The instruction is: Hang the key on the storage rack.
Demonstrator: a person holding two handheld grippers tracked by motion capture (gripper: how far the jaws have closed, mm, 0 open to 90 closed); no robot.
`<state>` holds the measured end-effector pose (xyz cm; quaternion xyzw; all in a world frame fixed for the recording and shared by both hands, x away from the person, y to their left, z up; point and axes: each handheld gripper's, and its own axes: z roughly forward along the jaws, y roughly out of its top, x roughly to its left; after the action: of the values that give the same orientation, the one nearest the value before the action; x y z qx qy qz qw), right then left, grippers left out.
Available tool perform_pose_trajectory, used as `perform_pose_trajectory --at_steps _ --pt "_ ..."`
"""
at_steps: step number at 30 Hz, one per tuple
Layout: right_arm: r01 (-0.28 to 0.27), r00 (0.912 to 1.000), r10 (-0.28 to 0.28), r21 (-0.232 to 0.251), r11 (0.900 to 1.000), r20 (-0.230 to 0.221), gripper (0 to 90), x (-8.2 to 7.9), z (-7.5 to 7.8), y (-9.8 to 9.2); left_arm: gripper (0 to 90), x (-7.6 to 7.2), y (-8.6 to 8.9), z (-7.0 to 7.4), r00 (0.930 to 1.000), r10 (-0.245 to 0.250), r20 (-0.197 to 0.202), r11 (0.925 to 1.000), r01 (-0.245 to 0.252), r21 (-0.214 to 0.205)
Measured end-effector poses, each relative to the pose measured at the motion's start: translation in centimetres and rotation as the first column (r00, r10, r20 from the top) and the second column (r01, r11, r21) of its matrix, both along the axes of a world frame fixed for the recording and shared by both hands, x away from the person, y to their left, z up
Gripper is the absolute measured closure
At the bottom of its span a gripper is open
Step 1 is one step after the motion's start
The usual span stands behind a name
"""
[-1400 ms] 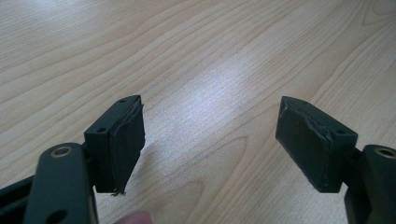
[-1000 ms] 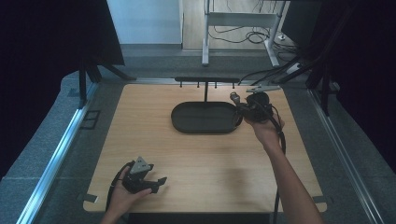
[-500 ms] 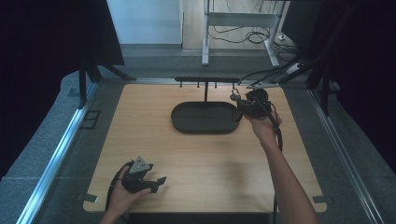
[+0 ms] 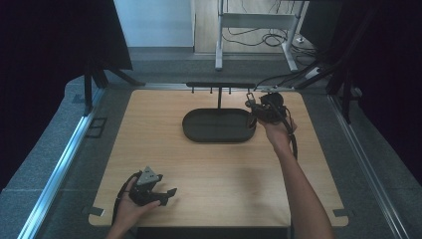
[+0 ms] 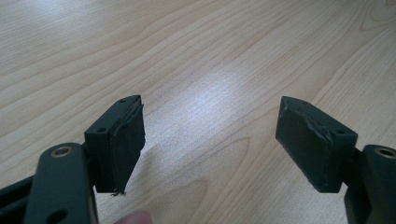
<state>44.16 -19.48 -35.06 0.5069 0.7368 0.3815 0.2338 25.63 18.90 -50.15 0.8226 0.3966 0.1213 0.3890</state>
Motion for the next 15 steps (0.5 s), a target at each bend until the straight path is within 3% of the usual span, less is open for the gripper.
perform_pose_trajectory --at_steps 8,15 --pt "0.025 0.9997 -0.025 0.020 0.9995 -0.004 80.5 0.7 -0.8 0.2 24.5 0.0 -0.1 -0.1 1.0000 -0.003 0.000 1.0000 0.003 0.002" --pt "0.060 0.9975 -0.062 0.059 0.9965 0.034 80.5 1.6 -1.9 0.4 24.5 0.0 0.0 -0.1 1.0000 -0.002 0.001 1.0000 0.002 0.000"
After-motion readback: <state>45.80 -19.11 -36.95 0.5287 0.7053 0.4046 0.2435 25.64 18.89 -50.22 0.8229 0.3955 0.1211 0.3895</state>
